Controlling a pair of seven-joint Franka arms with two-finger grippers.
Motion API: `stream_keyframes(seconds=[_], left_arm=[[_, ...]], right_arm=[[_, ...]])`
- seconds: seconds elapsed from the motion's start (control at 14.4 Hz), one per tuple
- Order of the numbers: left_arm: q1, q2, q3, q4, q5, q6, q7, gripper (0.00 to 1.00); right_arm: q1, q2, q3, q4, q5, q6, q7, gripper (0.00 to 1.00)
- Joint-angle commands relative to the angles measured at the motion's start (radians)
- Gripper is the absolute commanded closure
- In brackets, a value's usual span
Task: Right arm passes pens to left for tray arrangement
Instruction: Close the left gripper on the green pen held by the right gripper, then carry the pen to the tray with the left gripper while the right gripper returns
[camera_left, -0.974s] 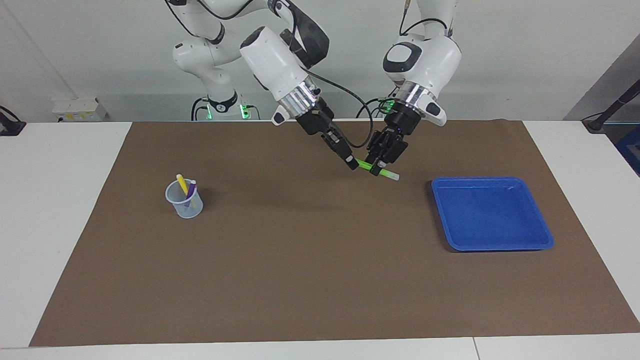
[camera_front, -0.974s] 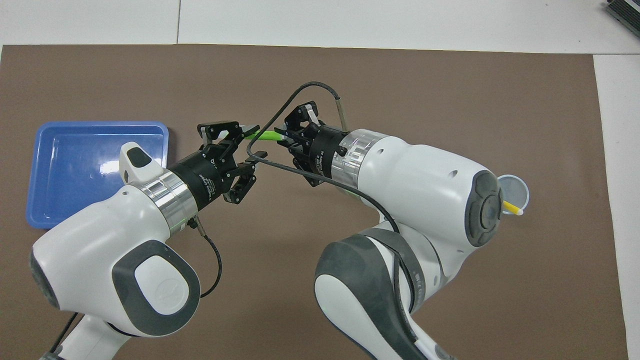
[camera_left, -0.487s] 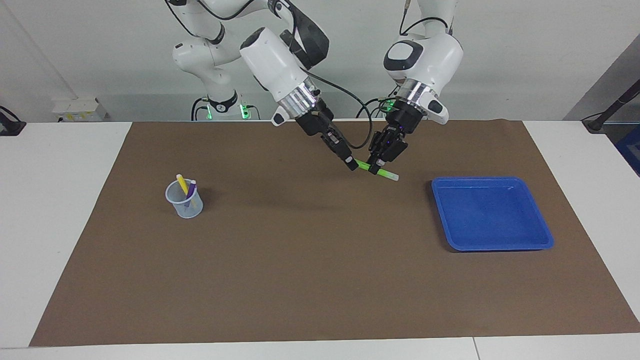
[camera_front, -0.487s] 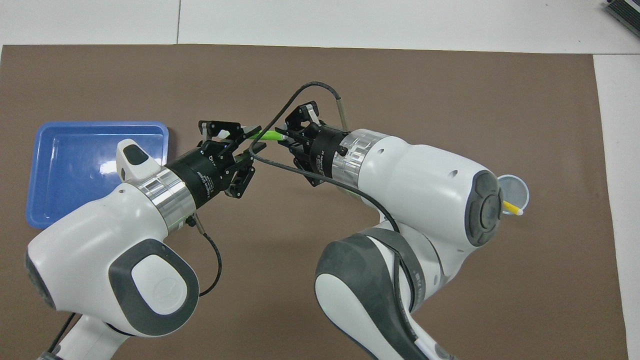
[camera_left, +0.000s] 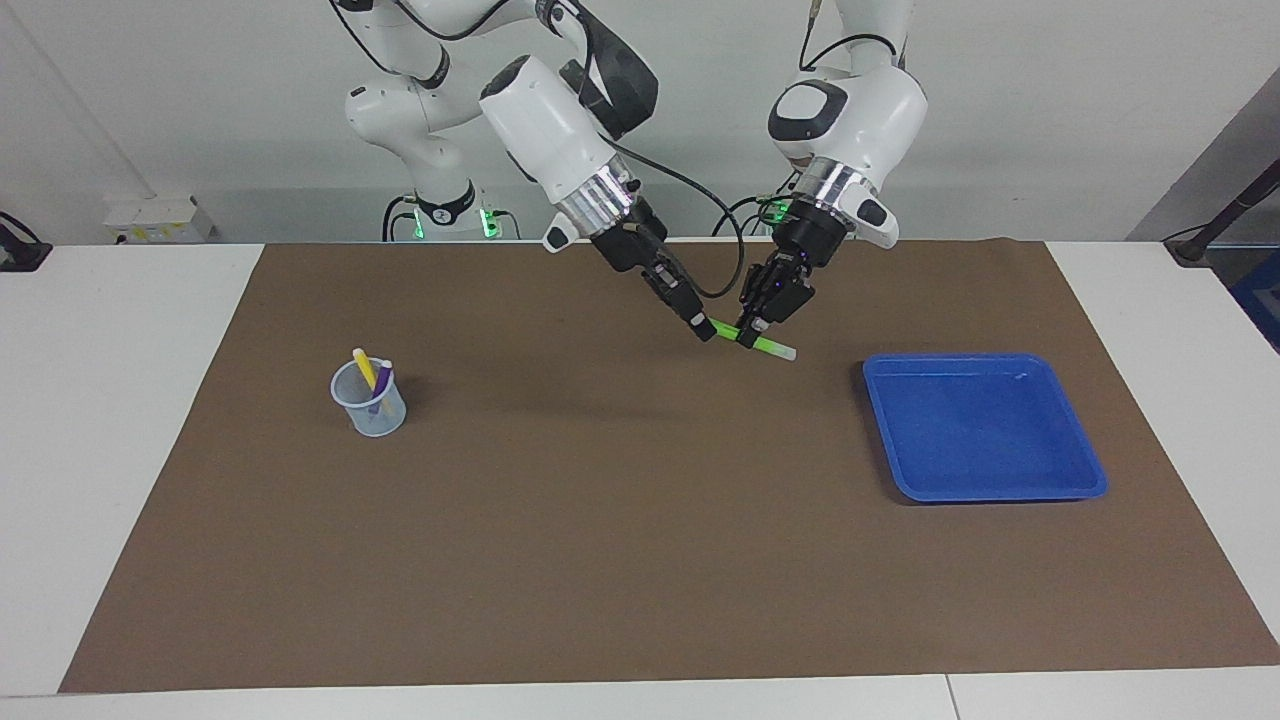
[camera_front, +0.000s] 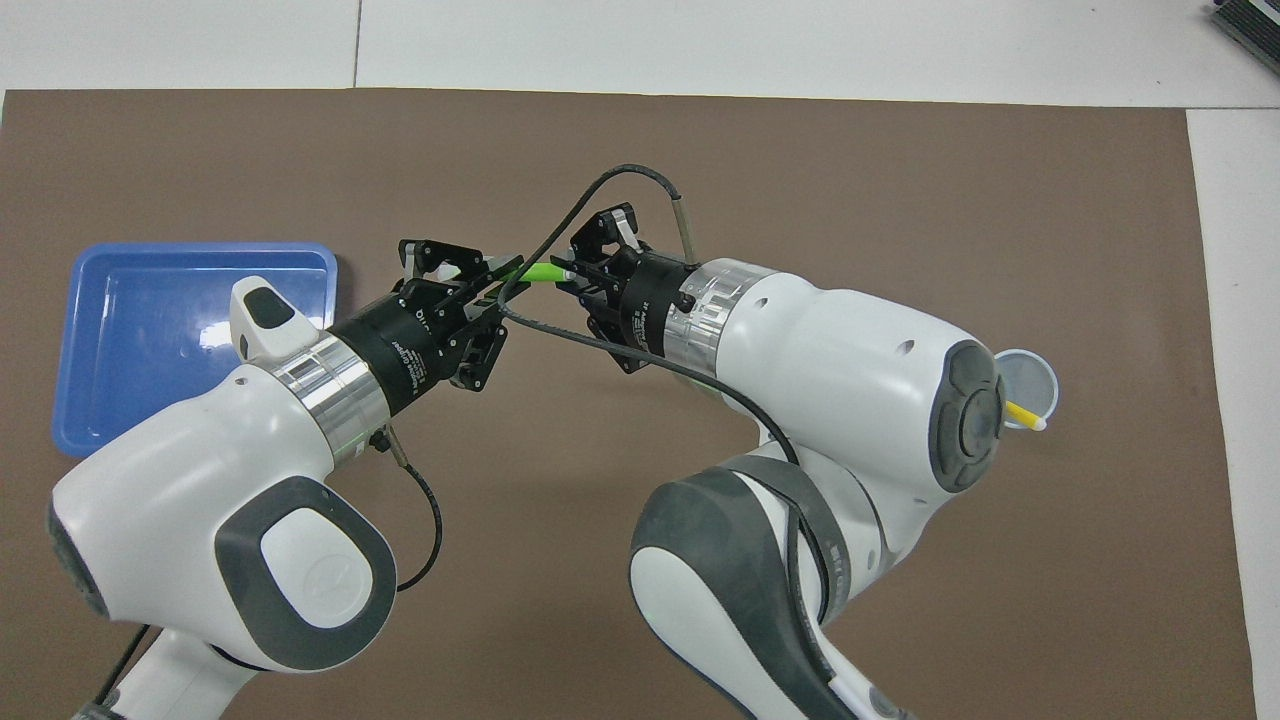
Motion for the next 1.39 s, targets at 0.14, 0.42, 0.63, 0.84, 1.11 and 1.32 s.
stream_keyframes(seconds=[0.14, 0.42, 0.63, 0.84, 1.11, 1.32], left_arm=[[-0.010, -0.009, 0.005, -0.002, -0.019, -0.036, -0.001, 1.00], [0.039, -0.026, 0.010, -0.001, -0.012, -0.134, 0.080, 1.00], [0.116, -0.045, 0.010, 0.013, -0.007, -0.275, 0.164, 1.00], [0.206, -0.051, 0.011, 0.042, 0.083, -0.460, 0.262, 1.00], [0.303, -0.048, 0.011, 0.098, 0.289, -0.706, 0.418, 1.00], [0.363, -0.052, 0.013, 0.110, 0.408, -0.841, 0.575, 1.00]], right_arm=[[-0.012, -0.007, 0.004, 0.007, 0.031, 0.007, -0.020, 0.00], [-0.096, -0.044, 0.000, 0.012, 0.012, -0.217, -0.255, 0.00], [-0.234, -0.078, -0.003, 0.005, -0.005, -0.529, -0.745, 0.00], [-0.314, -0.096, -0.003, 0.005, -0.217, -0.729, -1.103, 0.00], [-0.348, -0.124, -0.002, -0.019, -0.467, -0.846, -1.299, 0.00], [-0.426, -0.164, -0.002, -0.102, -0.561, -0.848, -1.521, 0.00]])
